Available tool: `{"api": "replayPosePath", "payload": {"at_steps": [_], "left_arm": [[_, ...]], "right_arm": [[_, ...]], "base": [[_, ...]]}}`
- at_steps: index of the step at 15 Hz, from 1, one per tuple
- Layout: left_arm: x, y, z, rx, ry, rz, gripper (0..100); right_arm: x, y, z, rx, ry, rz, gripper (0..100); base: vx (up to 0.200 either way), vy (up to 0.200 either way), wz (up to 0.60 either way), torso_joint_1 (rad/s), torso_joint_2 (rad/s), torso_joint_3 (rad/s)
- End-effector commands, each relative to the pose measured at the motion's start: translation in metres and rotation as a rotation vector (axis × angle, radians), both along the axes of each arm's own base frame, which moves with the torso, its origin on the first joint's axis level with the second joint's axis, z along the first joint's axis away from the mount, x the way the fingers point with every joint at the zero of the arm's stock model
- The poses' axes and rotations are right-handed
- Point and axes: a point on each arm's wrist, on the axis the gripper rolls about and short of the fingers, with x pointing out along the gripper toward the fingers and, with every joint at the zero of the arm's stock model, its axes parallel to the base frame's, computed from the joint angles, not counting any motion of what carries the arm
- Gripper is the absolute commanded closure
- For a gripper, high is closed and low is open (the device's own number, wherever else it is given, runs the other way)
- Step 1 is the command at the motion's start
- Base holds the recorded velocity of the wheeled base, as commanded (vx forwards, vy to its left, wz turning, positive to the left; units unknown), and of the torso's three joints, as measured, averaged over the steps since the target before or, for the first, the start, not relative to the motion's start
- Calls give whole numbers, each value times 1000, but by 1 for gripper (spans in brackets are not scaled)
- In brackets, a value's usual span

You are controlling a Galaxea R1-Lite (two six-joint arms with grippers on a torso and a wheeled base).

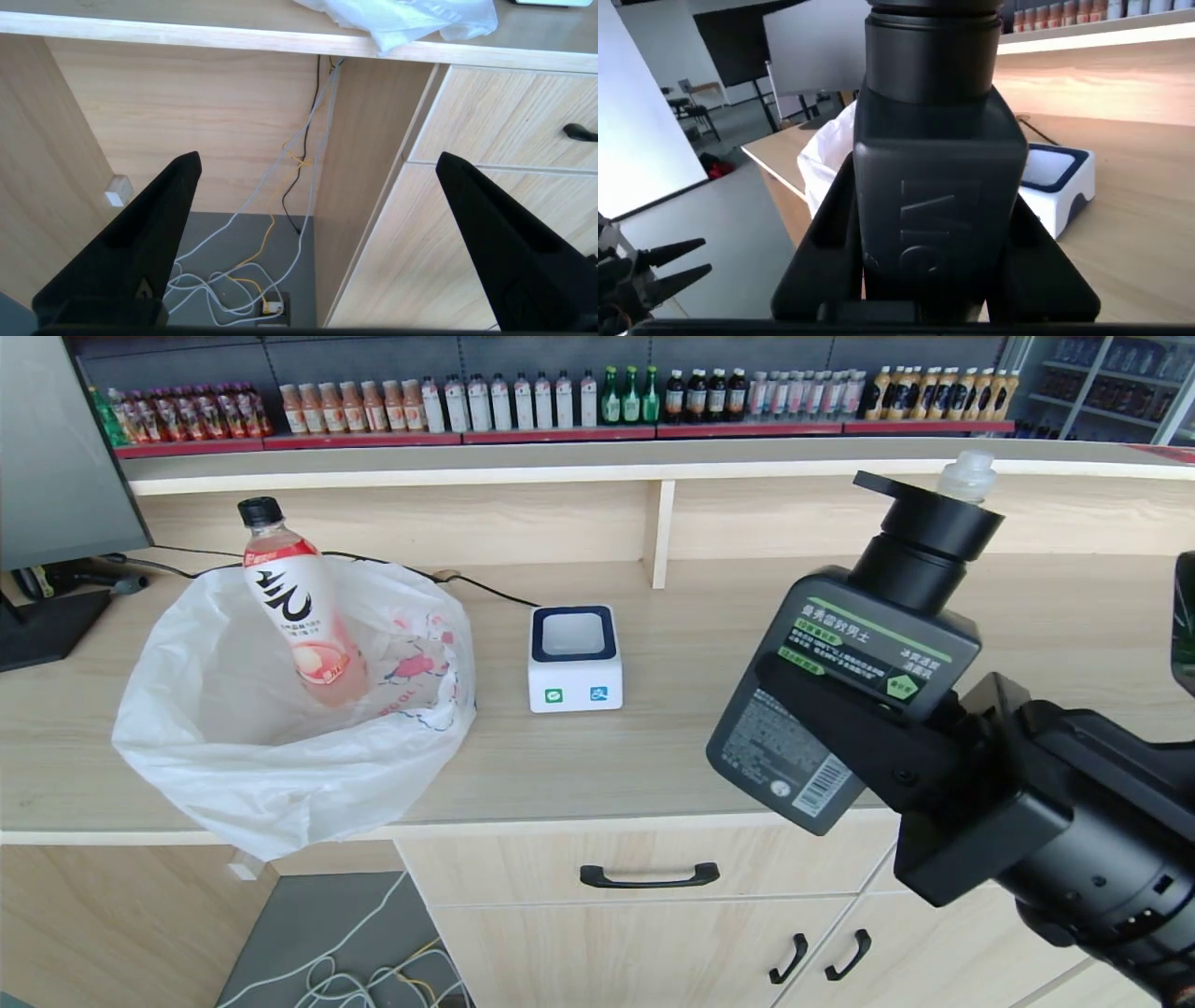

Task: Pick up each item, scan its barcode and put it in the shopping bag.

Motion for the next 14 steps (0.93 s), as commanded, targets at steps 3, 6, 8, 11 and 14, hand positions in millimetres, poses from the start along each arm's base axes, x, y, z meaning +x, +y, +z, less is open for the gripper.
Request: {"api": "replayPosePath", "payload": {"at_steps": [3, 6, 8, 11, 14], "left_arm": [[0, 0, 0, 1, 0, 1, 0], [0, 0, 0, 4, 0, -1, 0], [0, 0, 0, 3, 0, 1, 0], [0, 0, 0, 1, 0, -1, 0], [0, 0, 0, 3, 0, -1, 0]], "right_arm": [[4, 0, 2, -13, -11, -149, 100], [7, -5, -1, -37, -3, -309, 100], [14, -10, 2, -31, -7, -384, 100], [14, -12, 0, -30, -3, -390, 100], [15, -12, 0, -15, 12, -379, 100]], "base": [[0, 0, 0, 0, 0, 0], [0, 0, 0, 0, 0, 0], [0, 0, 0, 0, 0, 0], [0, 0, 0, 0, 0, 0], [0, 0, 0, 0, 0, 0]]}}
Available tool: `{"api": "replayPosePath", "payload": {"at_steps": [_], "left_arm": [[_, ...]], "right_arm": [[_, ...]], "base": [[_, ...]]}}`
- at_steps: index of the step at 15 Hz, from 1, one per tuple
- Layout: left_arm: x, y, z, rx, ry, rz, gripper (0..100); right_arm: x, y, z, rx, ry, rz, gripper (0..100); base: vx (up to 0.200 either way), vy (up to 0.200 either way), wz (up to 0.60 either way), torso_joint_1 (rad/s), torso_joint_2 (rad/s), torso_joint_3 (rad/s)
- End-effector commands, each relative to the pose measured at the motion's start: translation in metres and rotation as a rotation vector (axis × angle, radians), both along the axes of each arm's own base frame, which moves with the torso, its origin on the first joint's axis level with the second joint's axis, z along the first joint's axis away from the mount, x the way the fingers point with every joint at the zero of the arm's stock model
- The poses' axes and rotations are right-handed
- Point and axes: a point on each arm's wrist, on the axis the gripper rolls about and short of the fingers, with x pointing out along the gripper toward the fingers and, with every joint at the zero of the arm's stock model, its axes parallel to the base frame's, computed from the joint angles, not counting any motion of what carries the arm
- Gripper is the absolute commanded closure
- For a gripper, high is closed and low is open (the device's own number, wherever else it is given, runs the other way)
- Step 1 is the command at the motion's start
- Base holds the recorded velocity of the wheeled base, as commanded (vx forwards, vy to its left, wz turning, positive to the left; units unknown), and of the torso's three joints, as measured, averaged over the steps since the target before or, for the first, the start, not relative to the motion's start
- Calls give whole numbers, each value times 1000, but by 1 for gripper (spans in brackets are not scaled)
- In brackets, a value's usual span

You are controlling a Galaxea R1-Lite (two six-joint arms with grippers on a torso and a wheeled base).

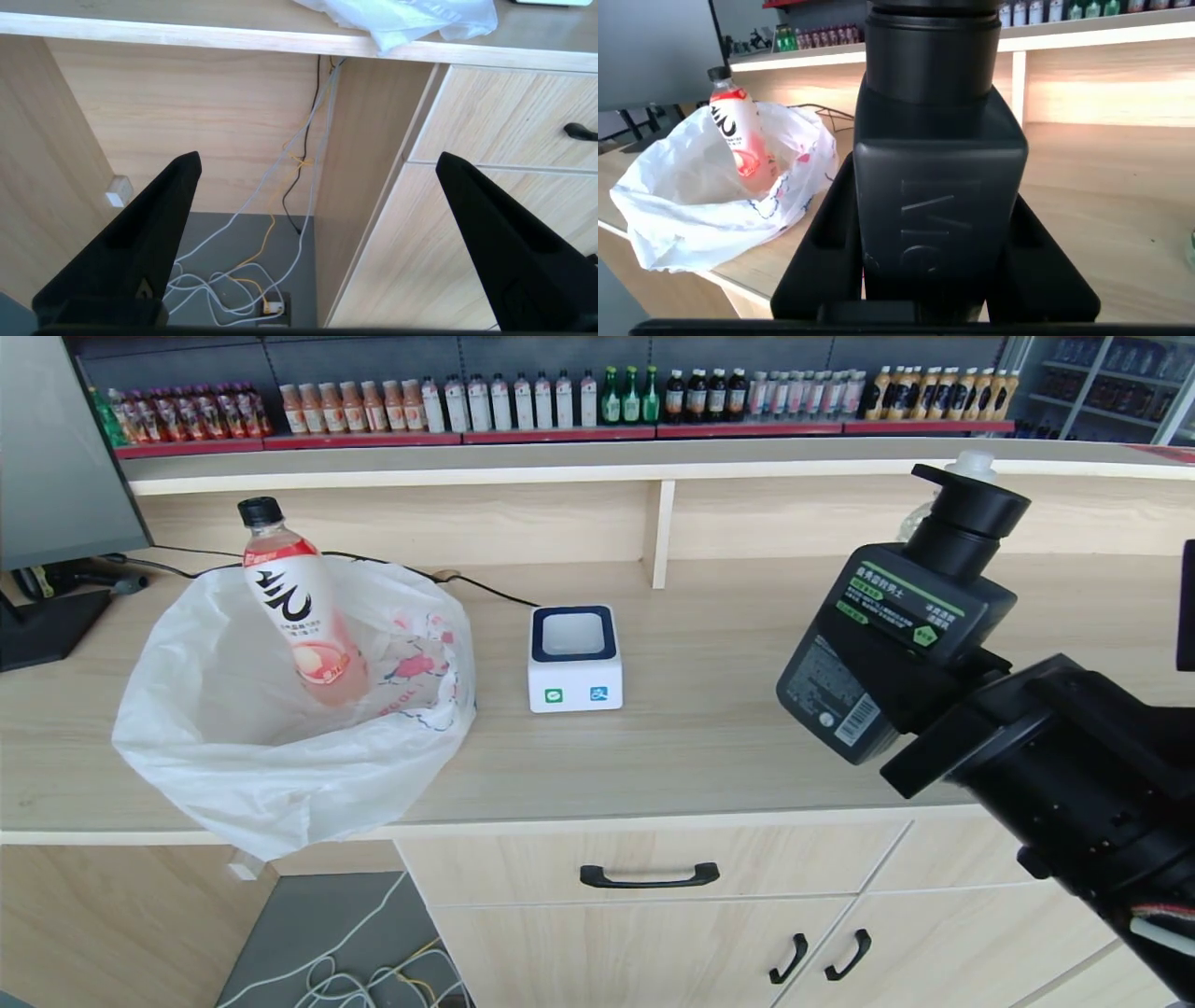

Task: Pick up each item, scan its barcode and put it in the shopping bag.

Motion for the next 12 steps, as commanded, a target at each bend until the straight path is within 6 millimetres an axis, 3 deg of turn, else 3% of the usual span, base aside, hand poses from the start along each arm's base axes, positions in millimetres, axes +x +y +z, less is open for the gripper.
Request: {"api": "replayPosePath", "payload": {"at_steps": [1, 2, 10, 12], "left_arm": [[0, 0, 0, 0, 0, 0, 0], [0, 0, 0, 0, 0, 0, 0], [0, 0, 0, -1, 0, 1, 0], [0, 0, 0, -1, 0, 1, 0]], "right_arm": [[0, 0, -2, 3, 9, 4, 100], [0, 0, -2, 8, 12, 6, 100], [6, -6, -1, 64, 40, -8, 100], [6, -6, -1, 68, 42, -6, 100]], "base": [[0, 0, 0, 0, 0, 0], [-200, 0, 0, 2, 2, 2], [0, 0, 0, 6, 1, -1], [0, 200, 0, 2, 5, 2]]}}
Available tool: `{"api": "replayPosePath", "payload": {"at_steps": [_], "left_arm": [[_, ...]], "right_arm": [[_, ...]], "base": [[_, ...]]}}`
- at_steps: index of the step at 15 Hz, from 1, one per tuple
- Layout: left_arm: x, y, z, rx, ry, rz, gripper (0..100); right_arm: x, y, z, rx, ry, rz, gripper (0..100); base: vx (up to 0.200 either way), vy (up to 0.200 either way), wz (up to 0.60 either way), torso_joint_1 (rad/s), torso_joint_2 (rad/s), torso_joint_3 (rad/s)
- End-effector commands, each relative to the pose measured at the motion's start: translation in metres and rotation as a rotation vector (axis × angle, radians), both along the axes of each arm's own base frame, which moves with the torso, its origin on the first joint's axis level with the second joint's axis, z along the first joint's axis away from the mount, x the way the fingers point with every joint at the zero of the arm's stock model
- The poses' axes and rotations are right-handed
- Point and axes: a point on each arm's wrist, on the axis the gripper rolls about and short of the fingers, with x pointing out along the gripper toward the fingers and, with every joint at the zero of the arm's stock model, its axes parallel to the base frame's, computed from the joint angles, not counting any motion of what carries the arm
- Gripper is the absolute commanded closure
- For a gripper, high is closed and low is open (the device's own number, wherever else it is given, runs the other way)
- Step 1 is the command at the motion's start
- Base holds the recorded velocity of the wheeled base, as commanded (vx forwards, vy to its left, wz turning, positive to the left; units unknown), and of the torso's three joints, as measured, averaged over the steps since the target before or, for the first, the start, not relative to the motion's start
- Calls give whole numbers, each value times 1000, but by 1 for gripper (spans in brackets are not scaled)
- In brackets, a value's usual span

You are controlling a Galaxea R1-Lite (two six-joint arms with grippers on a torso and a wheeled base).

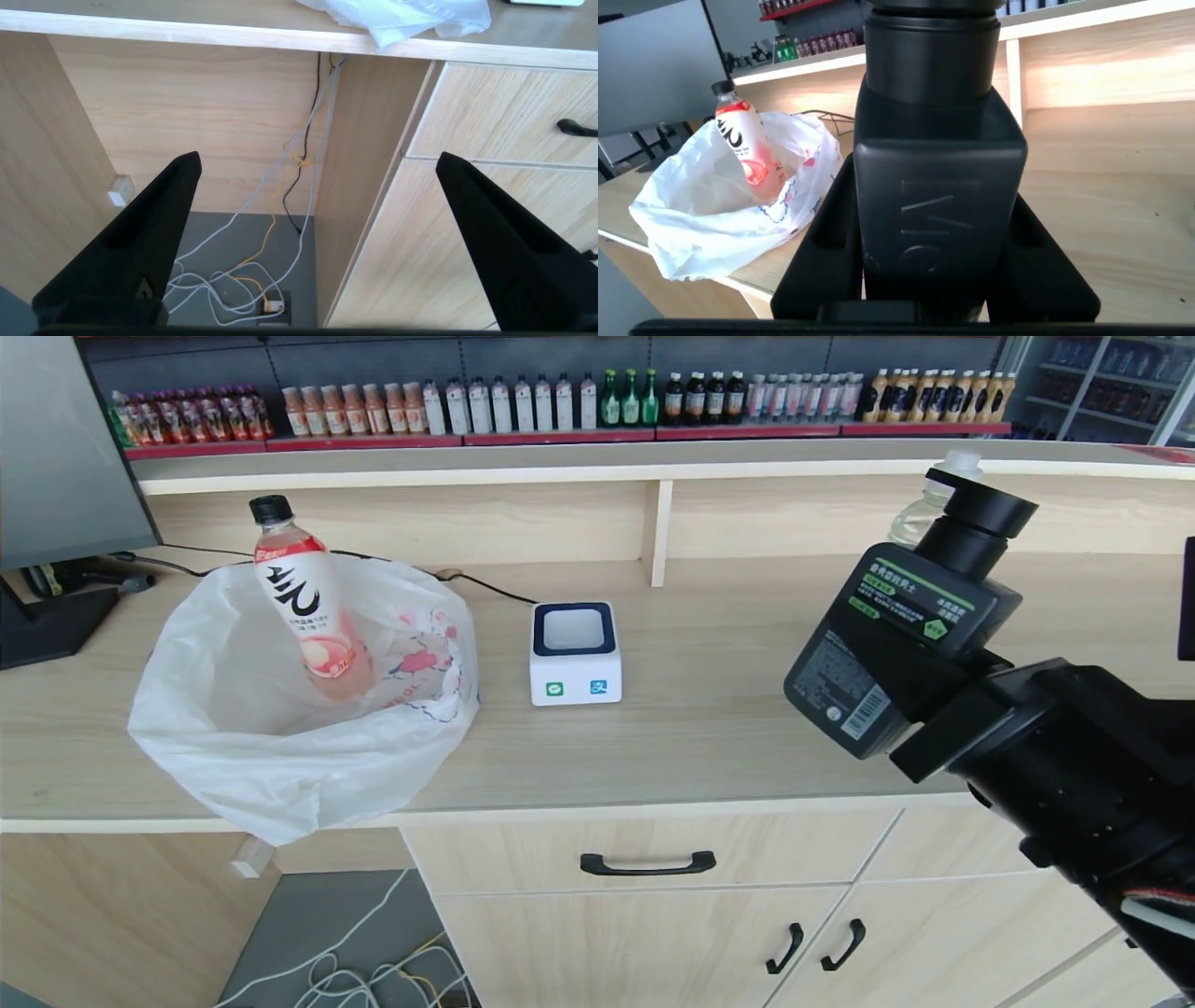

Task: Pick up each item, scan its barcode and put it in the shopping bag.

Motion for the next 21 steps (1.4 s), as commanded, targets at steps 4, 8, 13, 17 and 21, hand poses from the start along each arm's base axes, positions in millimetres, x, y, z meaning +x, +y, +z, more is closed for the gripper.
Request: {"api": "replayPosePath", "payload": {"at_steps": [4, 8, 13, 17, 21], "left_arm": [[0, 0, 0, 0, 0, 1, 0], [0, 0, 0, -2, 0, 1, 0], [0, 0, 0, -2, 0, 1, 0], [0, 0, 0, 0, 0, 1, 0], [0, 0, 0, 0, 0, 1, 0]], "right_arm": [[3, -3, 0, 9, 4, -14, 100], [5, -5, 2, 15, -3, -24, 100], [8, -1, 6, 7, -20, -3, 100], [37, -5, 2, -93, -75, -15, 100], [104, -17, -10, -300, -330, -2, 100]], "base": [[0, 200, 0, 11, 2, 1], [0, 200, 0, 0, 6, 2], [0, 200, 0, 2, 3, 0], [0, 50, 0, 2, 1, -1], [0, 0, 0, 0, 0, 0]]}}
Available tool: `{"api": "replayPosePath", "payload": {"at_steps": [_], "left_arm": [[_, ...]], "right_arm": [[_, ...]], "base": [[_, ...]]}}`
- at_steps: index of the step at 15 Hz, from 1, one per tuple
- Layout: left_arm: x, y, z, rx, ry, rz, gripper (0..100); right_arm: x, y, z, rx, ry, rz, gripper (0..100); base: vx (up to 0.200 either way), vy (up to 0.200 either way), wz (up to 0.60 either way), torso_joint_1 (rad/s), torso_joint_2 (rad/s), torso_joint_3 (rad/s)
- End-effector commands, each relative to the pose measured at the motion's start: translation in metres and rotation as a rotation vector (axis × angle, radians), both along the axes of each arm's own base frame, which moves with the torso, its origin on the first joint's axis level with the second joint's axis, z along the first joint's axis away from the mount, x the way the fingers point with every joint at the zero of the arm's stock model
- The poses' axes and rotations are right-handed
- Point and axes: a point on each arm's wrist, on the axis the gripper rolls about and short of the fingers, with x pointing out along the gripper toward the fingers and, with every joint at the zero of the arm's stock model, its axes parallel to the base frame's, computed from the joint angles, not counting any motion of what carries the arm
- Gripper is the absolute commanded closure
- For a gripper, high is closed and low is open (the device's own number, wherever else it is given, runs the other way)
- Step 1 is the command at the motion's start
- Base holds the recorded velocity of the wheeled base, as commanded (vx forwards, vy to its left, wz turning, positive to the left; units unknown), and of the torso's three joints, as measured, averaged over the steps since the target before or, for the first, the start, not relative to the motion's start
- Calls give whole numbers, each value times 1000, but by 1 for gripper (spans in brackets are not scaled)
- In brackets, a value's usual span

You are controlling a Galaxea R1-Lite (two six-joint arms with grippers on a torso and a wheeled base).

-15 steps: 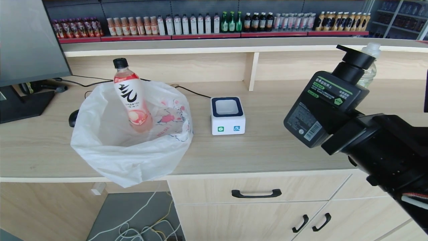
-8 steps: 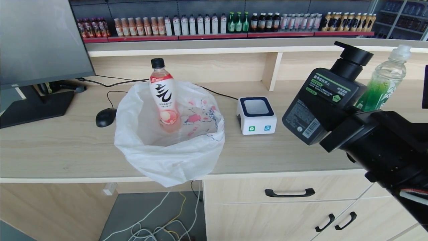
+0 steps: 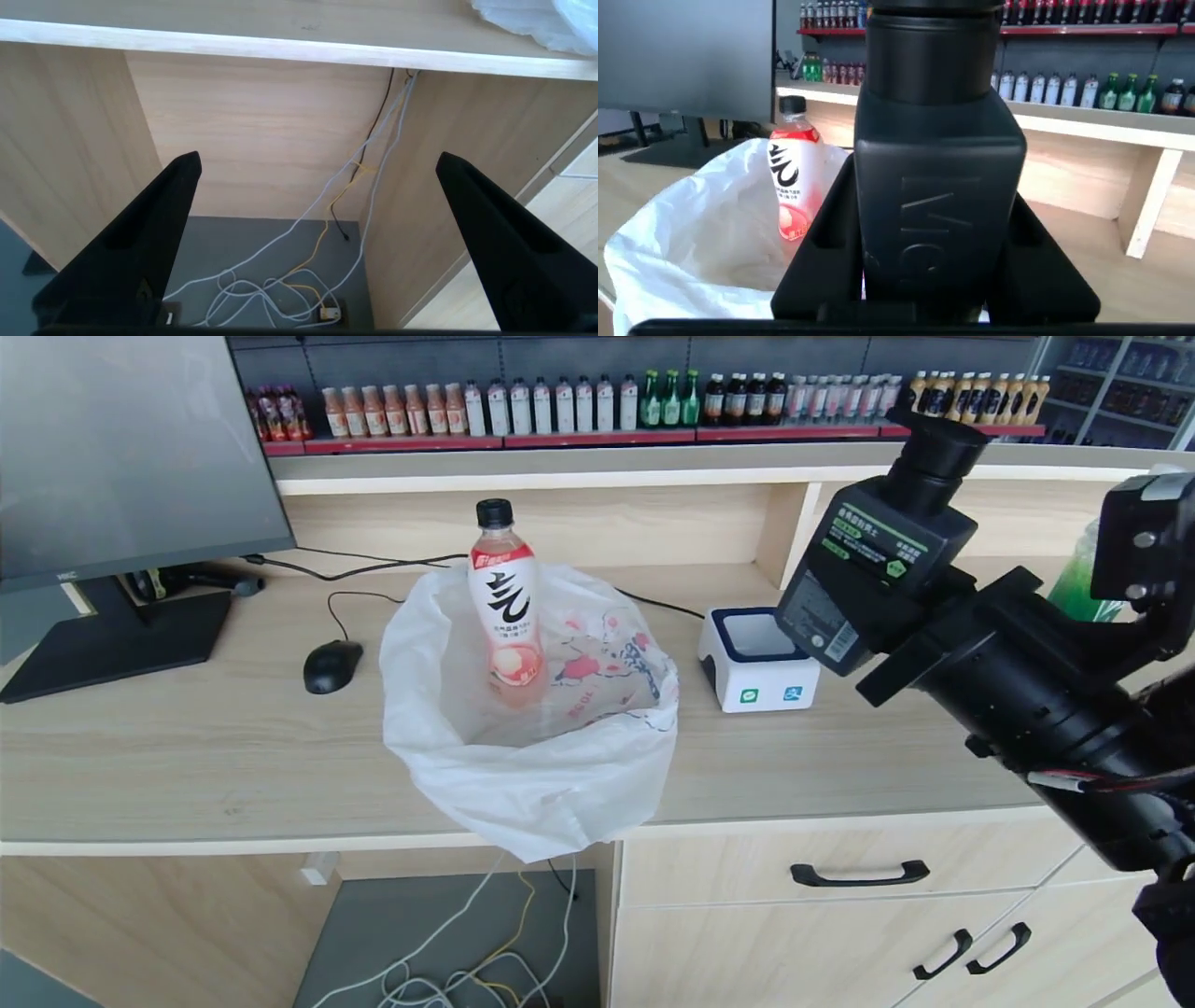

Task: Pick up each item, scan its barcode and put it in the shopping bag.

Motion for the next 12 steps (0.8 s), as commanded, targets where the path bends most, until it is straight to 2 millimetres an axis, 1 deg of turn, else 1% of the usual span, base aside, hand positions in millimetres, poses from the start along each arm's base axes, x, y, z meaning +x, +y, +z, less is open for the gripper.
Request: {"api": "replayPosePath", "payload": {"at_steps": [1, 2, 3, 4, 6, 7, 9, 11, 12], "left_arm": [[0, 0, 0, 0, 0, -1, 0], [0, 0, 0, 0, 0, 1, 0], [0, 0, 0, 0, 0, -1, 0], [0, 0, 0, 0, 0, 1, 0], [0, 0, 0, 0, 0, -1, 0], [0, 0, 0, 0, 0, -1, 0], [0, 0, 0, 0, 0, -1, 0], [0, 0, 0, 0, 0, 1, 0], [0, 0, 0, 0, 0, 1, 0]], "right_arm": [[57, 2, -22, -149, -91, -23, 100], [69, 8, -21, -191, -146, -16, 100], [73, 10, -18, -199, -172, -14, 100], [94, 20, -7, -224, -286, -18, 100], [111, 29, -10, -259, -347, -11, 100], [116, 29, -14, -279, -354, -14, 100], [125, 20, -18, -340, -396, -1, 100], [131, 21, -21, -377, -434, 41, 100], [135, 16, -23, -404, -449, 45, 100]], "base": [[0, 0, 0, 0, 0, 0], [0, 0, 0, 0, 0, 0], [0, 0, 0, 0, 0, 0], [0, 0, 0, 0, 0, 0], [0, 0, 0, 0, 0, 0], [0, 0, 0, 0, 0, 0], [0, 0, 0, 0, 0, 0], [0, 0, 0, 0, 0, 0], [0, 0, 0, 0, 0, 0]]}}
